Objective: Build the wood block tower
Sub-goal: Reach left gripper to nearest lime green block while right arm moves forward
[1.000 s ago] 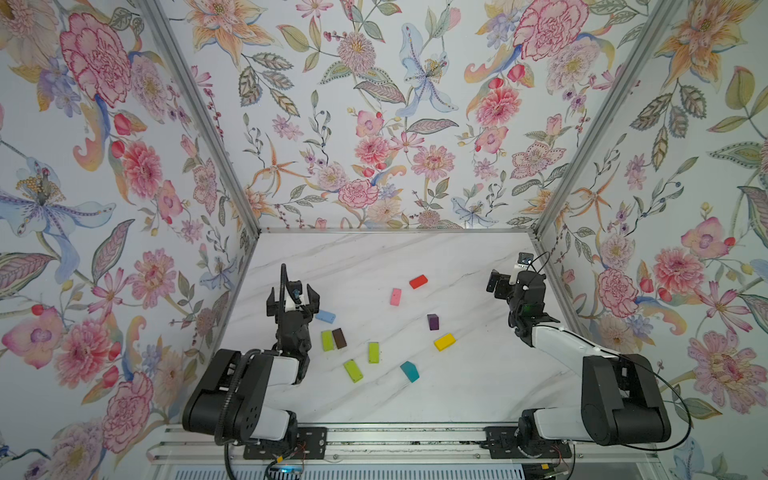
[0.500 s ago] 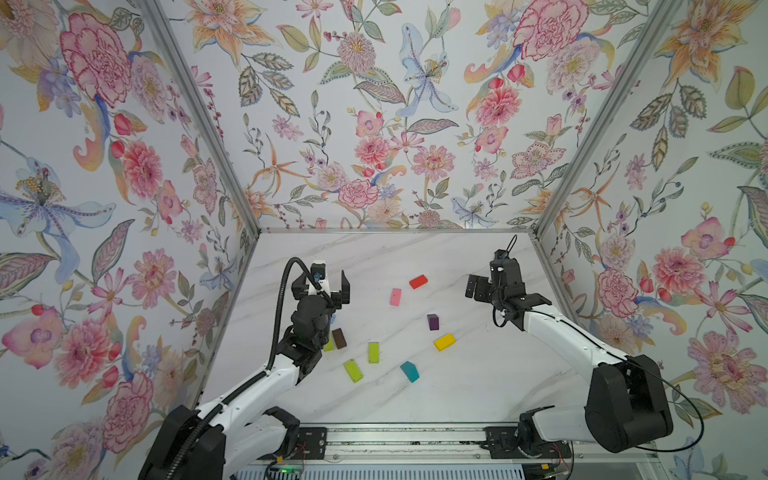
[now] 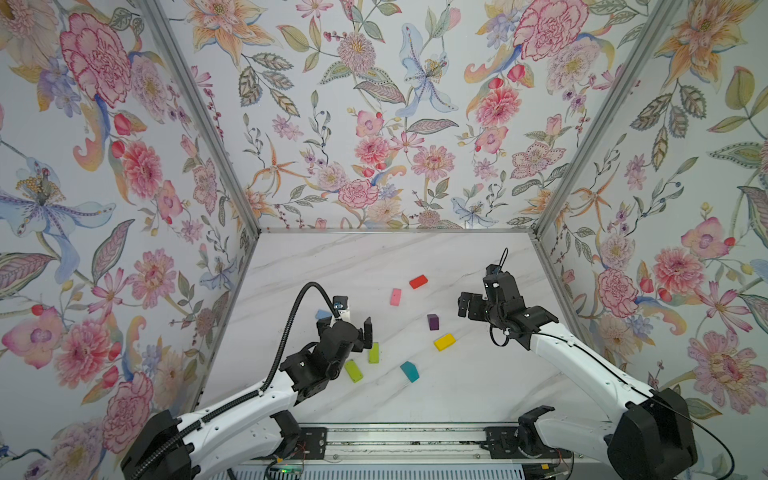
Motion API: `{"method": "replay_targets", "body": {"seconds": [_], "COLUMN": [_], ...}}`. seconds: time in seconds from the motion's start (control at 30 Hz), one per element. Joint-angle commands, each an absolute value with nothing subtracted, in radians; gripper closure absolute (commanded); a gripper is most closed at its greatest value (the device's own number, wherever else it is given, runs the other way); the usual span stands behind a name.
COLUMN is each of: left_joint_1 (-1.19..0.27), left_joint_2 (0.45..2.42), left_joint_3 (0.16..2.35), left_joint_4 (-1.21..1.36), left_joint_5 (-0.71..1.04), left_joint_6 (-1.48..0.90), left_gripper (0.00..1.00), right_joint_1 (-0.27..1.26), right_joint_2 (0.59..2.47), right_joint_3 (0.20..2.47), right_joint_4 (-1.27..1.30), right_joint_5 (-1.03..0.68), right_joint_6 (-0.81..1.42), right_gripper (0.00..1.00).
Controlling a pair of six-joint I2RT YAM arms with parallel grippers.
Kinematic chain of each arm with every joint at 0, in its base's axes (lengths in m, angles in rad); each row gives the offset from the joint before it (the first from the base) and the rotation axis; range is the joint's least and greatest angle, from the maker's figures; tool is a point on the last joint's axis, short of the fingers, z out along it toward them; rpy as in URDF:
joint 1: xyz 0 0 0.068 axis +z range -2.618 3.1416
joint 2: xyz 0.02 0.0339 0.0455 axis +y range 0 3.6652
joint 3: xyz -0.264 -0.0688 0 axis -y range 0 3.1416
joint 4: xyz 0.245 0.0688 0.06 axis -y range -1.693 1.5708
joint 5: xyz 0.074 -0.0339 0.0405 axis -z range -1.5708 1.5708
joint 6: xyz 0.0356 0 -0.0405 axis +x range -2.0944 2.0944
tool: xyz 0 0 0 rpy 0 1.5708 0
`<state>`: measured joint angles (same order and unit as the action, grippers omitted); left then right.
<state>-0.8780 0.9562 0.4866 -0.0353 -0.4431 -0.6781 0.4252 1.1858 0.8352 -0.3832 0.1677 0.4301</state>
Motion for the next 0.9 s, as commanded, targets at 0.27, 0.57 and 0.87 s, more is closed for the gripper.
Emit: {"method": "replay_targets", "body": {"seconds": [0.27, 0.57, 0.87], "left_joint_1": [-1.031, -1.031, -1.030], "left_joint_2": [1.199, 1.379, 1.467], "left_joint_3": [0.524, 0.604, 0.663], "left_joint_4": [-0.133, -0.133, -0.173], "left_joint_5": [-0.436, -0.405, -0.395], "left_joint_6": [-0.877, -0.876, -0.888], "left_gripper": [0.11, 0.33, 0.36], "right_joint_1": [0.431, 0.423, 0.407], "right_joint_2": [1.060, 1.012, 1.045], "right_joint_3": [0.831, 0.781, 0.773], "right_joint_4": [-0.497, -0.499, -0.498], "right_joint_5": [0.152, 0.146, 0.127], "right_joint_6": [0.461, 0.459, 0.448], "right_gripper": [0.01, 0.01, 0.01]}}
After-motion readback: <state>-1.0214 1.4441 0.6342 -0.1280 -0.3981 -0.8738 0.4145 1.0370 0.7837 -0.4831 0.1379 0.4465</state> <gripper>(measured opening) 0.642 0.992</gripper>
